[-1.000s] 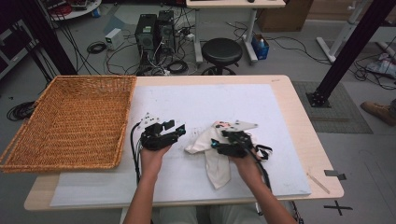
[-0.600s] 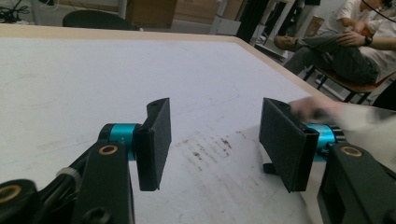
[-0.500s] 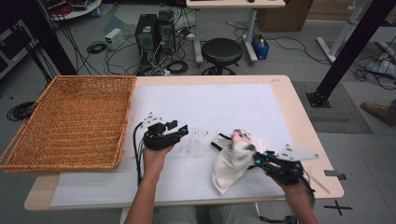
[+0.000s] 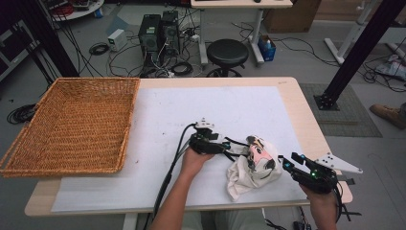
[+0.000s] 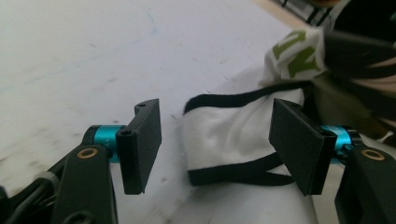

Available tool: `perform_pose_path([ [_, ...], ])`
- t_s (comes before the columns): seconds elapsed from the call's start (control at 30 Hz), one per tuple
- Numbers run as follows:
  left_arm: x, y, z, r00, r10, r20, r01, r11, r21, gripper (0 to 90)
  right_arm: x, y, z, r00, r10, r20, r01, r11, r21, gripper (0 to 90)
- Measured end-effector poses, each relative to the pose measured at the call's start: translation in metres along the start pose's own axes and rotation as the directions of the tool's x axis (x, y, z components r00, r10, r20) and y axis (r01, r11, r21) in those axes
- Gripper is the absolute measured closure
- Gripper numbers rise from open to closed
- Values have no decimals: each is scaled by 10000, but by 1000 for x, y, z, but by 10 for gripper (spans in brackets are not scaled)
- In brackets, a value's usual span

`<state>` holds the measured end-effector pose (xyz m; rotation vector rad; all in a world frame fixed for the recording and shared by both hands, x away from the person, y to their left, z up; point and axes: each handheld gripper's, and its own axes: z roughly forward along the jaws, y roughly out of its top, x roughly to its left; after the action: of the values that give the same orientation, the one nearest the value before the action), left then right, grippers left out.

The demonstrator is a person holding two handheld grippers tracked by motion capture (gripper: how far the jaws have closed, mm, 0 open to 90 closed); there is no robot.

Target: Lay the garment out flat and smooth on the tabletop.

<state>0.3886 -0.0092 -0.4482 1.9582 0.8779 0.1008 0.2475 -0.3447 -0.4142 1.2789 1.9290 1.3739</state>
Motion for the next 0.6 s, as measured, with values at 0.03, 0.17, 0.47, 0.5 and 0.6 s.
perform_pose_path([
  [0.03, -2, 1, 5, 9999, 144, -14, -144, 9997, 183, 352, 0, 0, 2, 10000, 44, 36, -44, 10000, 7, 504],
  [0.17, -5, 1, 2, 9961, 791, -392, -770, 9956, 528, 844, -1, 0, 11, 9997, 164, 183, -166, 9998, 125, 435],
  [0.47, 34, -4, -66, 9903, -630, -1238, 404, 9834, -1772, 877, 9, 2, 41, 9995, 298, -107, -289, 9966, 769, 322],
  [0.5, 40, -7, -75, 9867, -1005, -1280, 714, 9741, -2145, 877, 15, 3, 46, 9991, 263, -326, -235, 9962, 834, 333],
  [0.6, 55, -12, -96, 9715, -1634, -1719, 1114, 9543, -2772, 877, 36, 3, 63, 9925, -214, -1203, 375, 9904, 1334, 434],
])
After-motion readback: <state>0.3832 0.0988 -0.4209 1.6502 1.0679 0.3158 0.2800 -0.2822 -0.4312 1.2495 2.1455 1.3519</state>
